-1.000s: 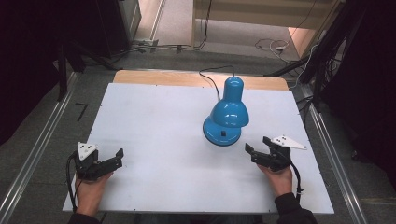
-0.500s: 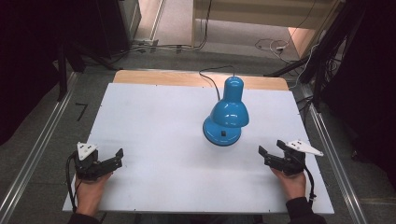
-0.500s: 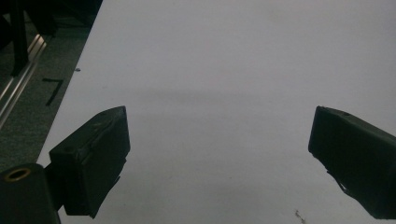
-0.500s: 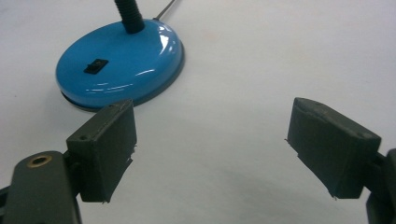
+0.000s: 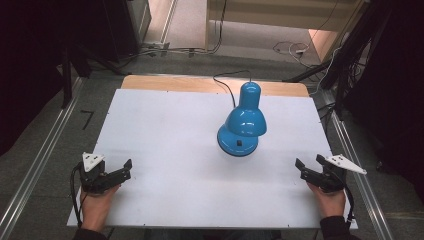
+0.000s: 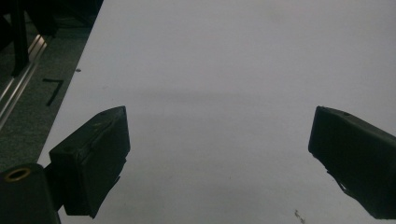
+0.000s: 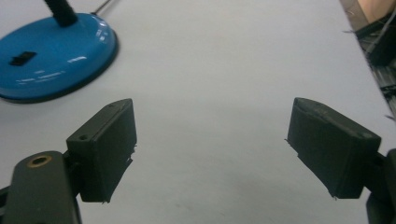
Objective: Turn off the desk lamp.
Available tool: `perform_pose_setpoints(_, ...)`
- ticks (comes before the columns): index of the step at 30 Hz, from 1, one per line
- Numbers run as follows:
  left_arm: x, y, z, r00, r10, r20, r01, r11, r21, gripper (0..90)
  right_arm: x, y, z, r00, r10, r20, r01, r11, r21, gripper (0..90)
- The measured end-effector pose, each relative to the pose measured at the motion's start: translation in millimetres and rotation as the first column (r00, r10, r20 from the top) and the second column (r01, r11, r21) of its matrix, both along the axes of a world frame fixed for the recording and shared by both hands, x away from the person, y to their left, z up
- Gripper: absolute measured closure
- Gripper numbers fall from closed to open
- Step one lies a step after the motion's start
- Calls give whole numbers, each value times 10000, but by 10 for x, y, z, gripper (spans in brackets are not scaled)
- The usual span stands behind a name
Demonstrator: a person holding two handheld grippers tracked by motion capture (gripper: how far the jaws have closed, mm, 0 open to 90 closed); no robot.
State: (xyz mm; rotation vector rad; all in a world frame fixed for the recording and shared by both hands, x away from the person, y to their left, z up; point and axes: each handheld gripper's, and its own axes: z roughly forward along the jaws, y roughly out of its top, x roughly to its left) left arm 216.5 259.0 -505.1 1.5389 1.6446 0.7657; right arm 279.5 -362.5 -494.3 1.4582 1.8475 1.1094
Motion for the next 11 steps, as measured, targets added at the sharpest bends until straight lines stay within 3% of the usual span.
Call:
perform_pose_setpoints(5,-5,-2,7,10000,-33,-7,33,10000,40,59,-52,-196,-78,9974,-698,-194,691,9970,-357,140)
perform_pose_setpoints(8,-3,-4,4,10000,-14,-27,14,10000,47,59,-75,-264,-88,9939,-1098,-113,1085,9907,-820,140)
perform_pose_setpoints(11,0,-8,-1,10000,-19,-62,20,10000,74,59,-63,-311,-132,9907,-1299,-403,1261,9884,-848,132)
